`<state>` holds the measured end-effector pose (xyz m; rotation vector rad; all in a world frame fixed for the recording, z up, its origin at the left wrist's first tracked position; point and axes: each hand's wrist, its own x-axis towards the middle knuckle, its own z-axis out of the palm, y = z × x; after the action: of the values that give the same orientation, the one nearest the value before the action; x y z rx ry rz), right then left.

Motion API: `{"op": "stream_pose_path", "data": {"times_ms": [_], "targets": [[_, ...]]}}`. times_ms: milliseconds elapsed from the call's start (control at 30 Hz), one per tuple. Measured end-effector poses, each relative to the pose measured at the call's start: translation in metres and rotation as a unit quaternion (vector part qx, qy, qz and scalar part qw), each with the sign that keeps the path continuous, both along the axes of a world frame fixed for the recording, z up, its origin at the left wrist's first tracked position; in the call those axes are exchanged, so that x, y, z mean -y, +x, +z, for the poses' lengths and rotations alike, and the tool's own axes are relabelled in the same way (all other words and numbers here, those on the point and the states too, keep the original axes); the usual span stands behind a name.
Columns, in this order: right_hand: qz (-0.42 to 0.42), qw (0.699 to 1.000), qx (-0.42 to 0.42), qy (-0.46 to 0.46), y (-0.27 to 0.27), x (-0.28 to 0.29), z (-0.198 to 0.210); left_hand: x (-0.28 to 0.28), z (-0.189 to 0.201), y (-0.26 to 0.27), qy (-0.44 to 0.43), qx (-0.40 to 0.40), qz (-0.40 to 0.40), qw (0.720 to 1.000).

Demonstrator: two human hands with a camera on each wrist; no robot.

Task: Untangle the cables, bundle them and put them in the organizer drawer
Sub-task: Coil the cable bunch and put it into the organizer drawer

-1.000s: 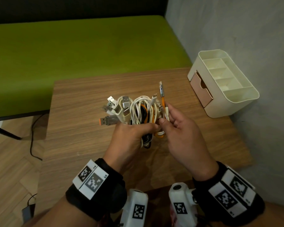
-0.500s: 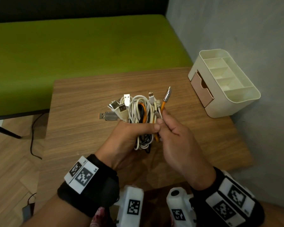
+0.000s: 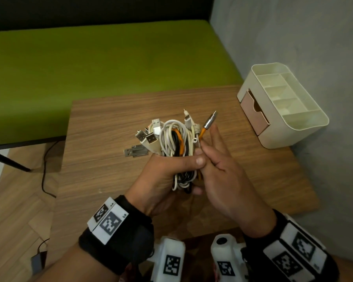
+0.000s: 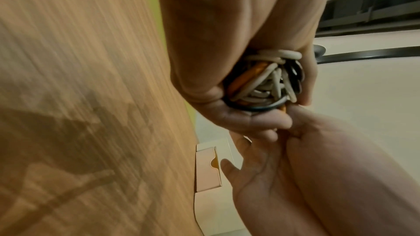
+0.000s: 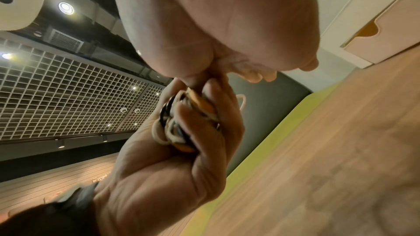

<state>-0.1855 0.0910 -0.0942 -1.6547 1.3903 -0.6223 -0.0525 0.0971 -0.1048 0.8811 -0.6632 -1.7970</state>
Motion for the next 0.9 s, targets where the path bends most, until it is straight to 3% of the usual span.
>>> {"op": "stream_pose_path", "data": {"times_ms": [300, 467, 733, 833, 900], "targets": [[0.058, 0.997, 0.025, 0.043, -0.024, 0.019, 0.027, 0.006, -0.003, 0.002, 0.025, 0.029, -0.02, 0.999], [0.044, 0.992, 0.112, 0.039, -0.011, 0.003, 0.025, 0.008, -0.004, -0.003, -0.002, 0.104, -0.006, 0.995], [-0.074, 0.984, 0.142, 0.077, -0.004, 0.002, 0.015, 0.001, 0.004, -0.006, -0.127, 0.357, -0.075, 0.922], [-0.069, 0.982, 0.164, 0.059, 0.0, 0.002, 0.018, 0.0, 0.008, -0.006, -0.183, 0.382, -0.086, 0.902], [-0.069, 0.982, 0.171, 0.05, 0.001, 0.002, 0.018, -0.002, 0.007, -0.008, -0.186, 0.364, -0.061, 0.911]]}}
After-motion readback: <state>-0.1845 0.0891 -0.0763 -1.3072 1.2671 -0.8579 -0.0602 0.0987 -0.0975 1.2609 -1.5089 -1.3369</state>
